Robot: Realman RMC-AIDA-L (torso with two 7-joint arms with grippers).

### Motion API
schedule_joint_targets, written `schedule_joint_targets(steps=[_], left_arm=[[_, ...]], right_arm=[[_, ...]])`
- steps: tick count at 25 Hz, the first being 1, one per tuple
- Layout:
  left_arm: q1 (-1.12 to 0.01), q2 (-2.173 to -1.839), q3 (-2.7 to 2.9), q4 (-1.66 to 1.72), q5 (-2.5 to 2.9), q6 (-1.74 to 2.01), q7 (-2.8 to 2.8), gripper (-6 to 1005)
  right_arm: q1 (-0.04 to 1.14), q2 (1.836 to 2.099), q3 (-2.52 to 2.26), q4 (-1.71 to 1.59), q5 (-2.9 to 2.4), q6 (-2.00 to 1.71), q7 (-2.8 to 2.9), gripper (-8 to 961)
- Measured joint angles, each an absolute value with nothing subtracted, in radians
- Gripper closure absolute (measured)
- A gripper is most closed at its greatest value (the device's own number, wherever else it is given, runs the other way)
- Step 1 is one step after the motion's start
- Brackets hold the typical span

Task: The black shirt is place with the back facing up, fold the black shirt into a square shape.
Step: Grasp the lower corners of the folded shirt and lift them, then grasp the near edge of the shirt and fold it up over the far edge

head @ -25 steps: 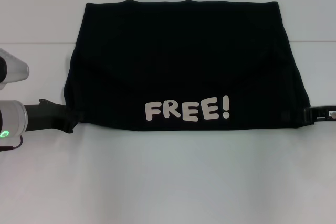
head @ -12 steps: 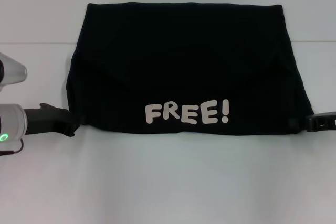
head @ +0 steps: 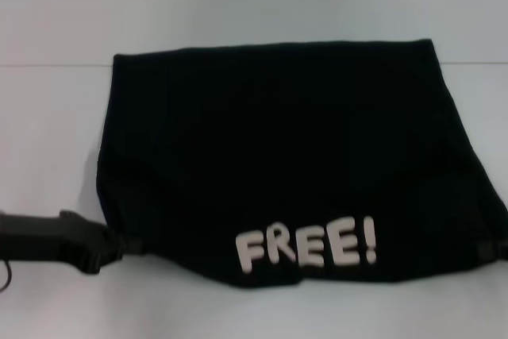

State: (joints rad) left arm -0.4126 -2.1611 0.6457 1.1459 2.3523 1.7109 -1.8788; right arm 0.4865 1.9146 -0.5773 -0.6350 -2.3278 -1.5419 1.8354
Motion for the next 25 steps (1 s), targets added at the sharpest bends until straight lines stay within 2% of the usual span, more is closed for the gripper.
schedule_joint_targets(steps=[14,19,25], left_arm=[[-0.365,-2.151,0.510,1.091,2.384,2.040,-1.837,982],[-0.353,-2.151,0.470,1.076,2.385,2.034,-1.807,982],[-0.405,-2.120,0.386,1.048,2.387,1.968,-1.809,981]], right_arm=[[0.301,1.891,-0.493,-0.673,-2.336,-1.827,1.717,920],[0.297,1.887,-0.460,-0.673,-2.336,-1.824,1.702,920],[0.320,1.885,-0.358,-0.675,-2.331,-1.775,1.686,919]])
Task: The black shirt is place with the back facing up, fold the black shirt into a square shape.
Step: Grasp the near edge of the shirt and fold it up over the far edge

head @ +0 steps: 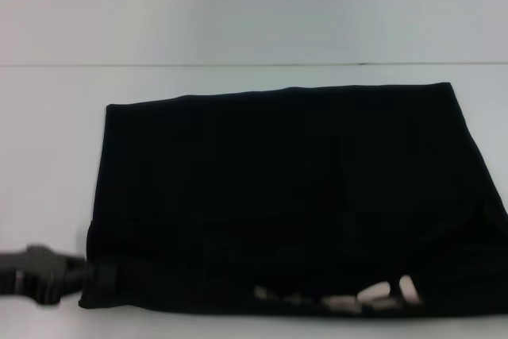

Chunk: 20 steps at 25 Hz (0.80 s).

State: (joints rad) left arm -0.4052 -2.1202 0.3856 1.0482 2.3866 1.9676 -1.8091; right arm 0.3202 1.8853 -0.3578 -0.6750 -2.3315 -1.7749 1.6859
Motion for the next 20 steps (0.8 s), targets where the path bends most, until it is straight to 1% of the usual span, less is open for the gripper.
schedule_joint_targets(steps=[2,3,4,11,14,20], left_arm=[[-0.431,-2.108,0.368,1.035,2.383,1.941,-1.814,981],[-0.473,-2.088,0.355,1.008,2.383,1.891,-1.827,981],[-0.473,-2.088,0.355,1.008,2.383,1.891,-1.827,981],[-0.626,-2.021,0.364,0.840,2.402,1.637,-1.859,981],[-0.675,-2.011,0.388,0.779,2.407,1.530,-1.879,981],[-0.724,-2.010,0.534,0.748,2.410,1.323,-1.966,981]], right_arm=[[0.341,1.886,-0.306,-0.675,-2.330,-1.764,1.672,919],[0.367,1.886,-0.269,-0.675,-2.329,-1.751,1.668,919],[0.367,1.886,-0.269,-0.675,-2.329,-1.751,1.668,919],[0.487,1.886,-0.244,-0.650,-2.333,-1.608,1.708,919],[0.538,1.889,-0.259,-0.605,-2.335,-1.523,1.734,919],[0.631,1.899,-0.283,-0.533,-2.336,-1.325,1.781,919]])
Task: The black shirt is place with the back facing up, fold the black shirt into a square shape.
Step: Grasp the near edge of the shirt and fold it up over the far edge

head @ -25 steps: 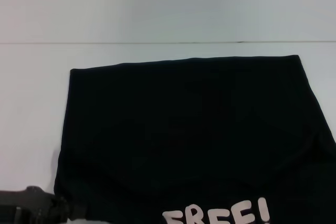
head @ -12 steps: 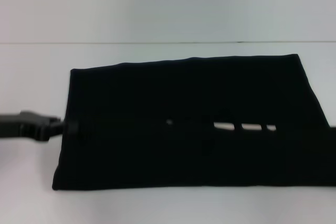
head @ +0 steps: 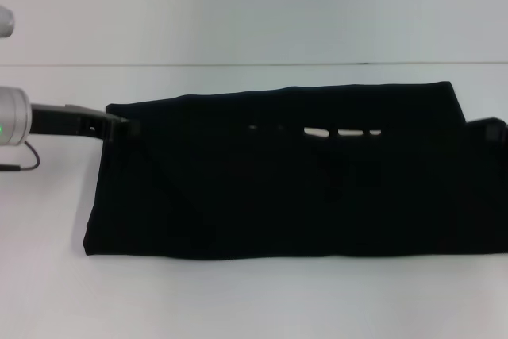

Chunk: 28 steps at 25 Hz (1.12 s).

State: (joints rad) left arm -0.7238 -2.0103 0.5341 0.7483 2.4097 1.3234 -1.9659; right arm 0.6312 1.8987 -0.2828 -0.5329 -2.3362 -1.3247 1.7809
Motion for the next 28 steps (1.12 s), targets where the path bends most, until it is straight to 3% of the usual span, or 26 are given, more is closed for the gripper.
schedule_joint_targets(steps=[15,28], left_arm=[[-0.802,-2.009,0.631,0.674,2.467,1.046,-2.011,982],[-0.836,-2.003,0.646,0.645,2.467,0.956,-2.021,981]], right_arm=[[0.810,1.908,-0.371,-0.383,-2.330,-0.876,1.809,919],[0.875,1.917,-0.404,-0.370,-2.330,-0.745,1.807,920]])
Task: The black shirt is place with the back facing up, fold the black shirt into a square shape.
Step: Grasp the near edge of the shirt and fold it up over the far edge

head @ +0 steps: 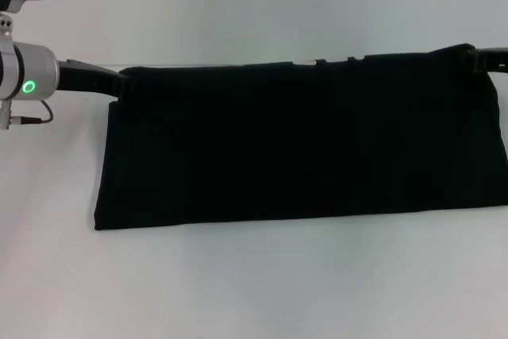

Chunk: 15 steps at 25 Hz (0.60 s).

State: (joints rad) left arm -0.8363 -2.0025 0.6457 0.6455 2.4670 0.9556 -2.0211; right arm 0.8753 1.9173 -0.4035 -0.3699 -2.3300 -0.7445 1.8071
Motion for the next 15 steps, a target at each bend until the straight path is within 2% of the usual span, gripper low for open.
schedule_joint_targets(steps=[15], left_arm=[[-0.855,-2.005,0.646,0.577,2.467,0.851,-2.016,982]], right_arm=[[0.903,1.927,-0.414,-0.321,-2.327,-0.624,1.767,920]])
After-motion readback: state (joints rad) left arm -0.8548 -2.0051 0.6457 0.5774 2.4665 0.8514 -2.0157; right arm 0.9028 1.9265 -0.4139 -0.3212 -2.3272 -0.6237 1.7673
